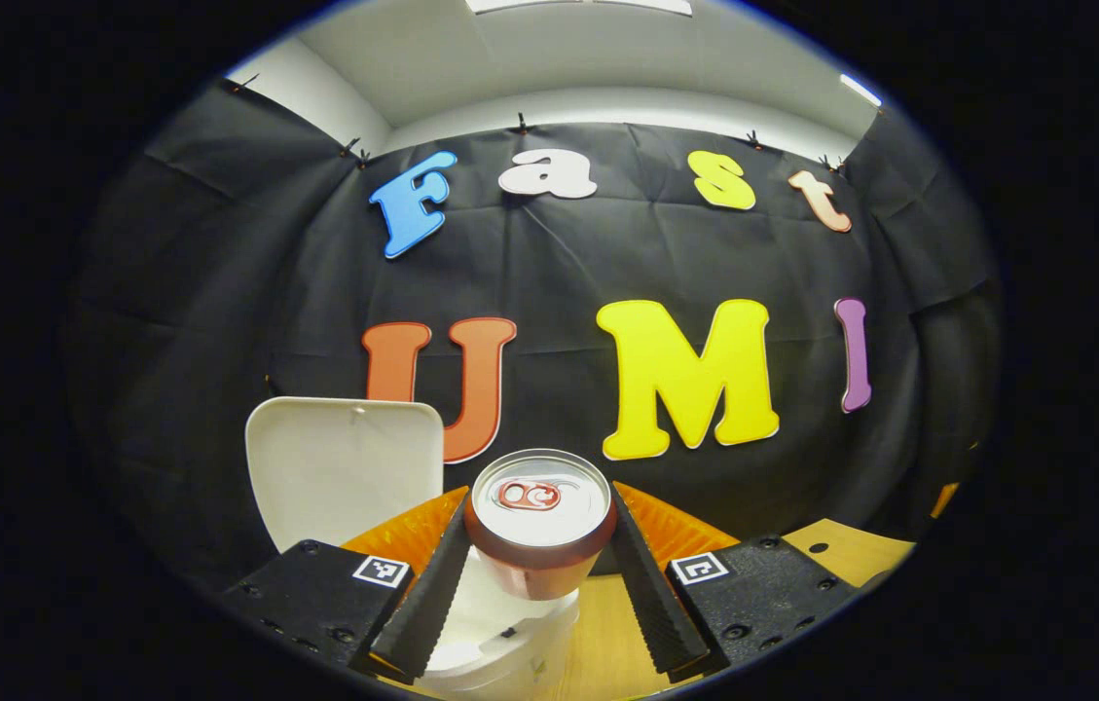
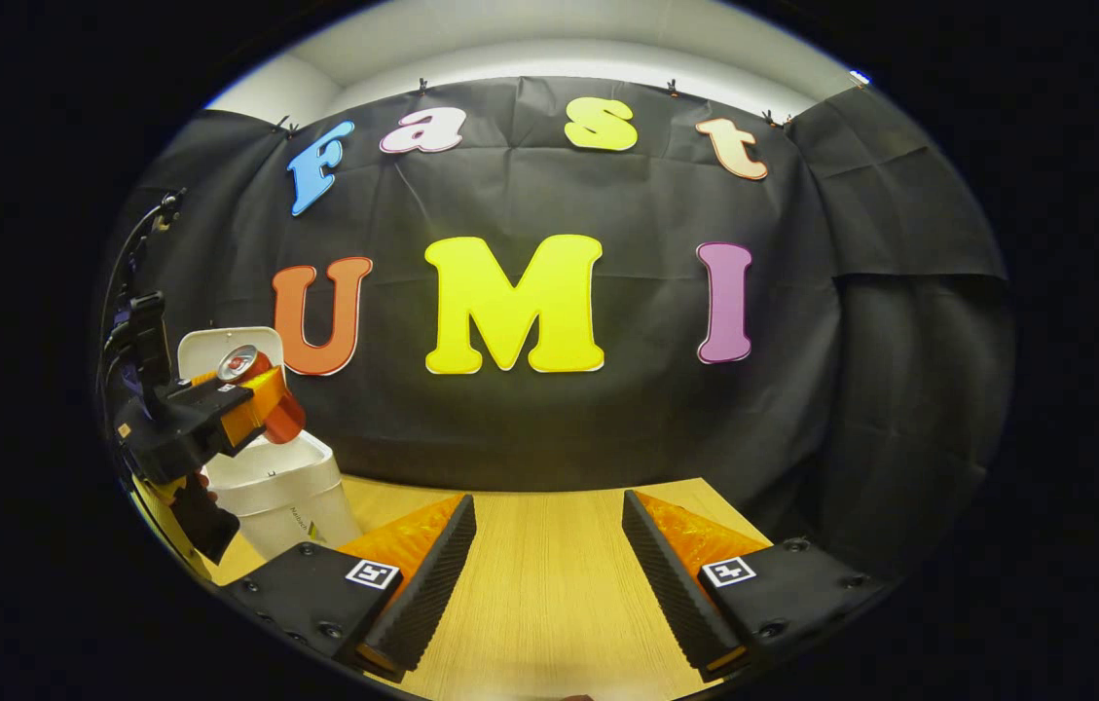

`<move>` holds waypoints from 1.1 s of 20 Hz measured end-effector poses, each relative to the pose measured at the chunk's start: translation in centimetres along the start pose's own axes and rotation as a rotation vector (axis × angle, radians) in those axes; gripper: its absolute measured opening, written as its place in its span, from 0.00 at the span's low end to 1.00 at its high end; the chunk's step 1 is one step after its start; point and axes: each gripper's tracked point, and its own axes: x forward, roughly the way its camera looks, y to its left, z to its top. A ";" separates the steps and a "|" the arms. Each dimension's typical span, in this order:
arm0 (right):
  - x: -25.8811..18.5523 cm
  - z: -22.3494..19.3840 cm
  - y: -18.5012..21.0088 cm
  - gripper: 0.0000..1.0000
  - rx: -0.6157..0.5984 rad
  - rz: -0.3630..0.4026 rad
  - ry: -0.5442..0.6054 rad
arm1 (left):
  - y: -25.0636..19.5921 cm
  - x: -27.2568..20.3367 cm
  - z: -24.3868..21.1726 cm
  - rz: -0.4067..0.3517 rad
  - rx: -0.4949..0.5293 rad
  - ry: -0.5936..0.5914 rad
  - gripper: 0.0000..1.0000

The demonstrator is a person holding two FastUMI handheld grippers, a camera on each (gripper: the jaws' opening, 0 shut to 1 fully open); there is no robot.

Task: Press the lid of the desktop garbage bin to open it, pick up the crumpled paper on the desktop and throw it into the bin, then pick up the pop can on the desktop and drop it into the bin, and finally close the garbage bin lid.

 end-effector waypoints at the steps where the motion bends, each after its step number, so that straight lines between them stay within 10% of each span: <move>1: 0.0 -0.1 0.1 0.96 0.000 0.002 0.003 | 0.9 0.1 -0.1 0.025 0.000 0.005 0.82; 9: 0.3 -0.4 0.6 0.96 -0.003 0.019 0.017 | 5.3 0.4 -1.7 0.143 0.039 0.047 0.82; 22: 0.4 -0.6 -0.3 0.96 0.001 0.016 0.024 | 4.6 1.9 -0.2 0.052 -0.006 0.088 0.91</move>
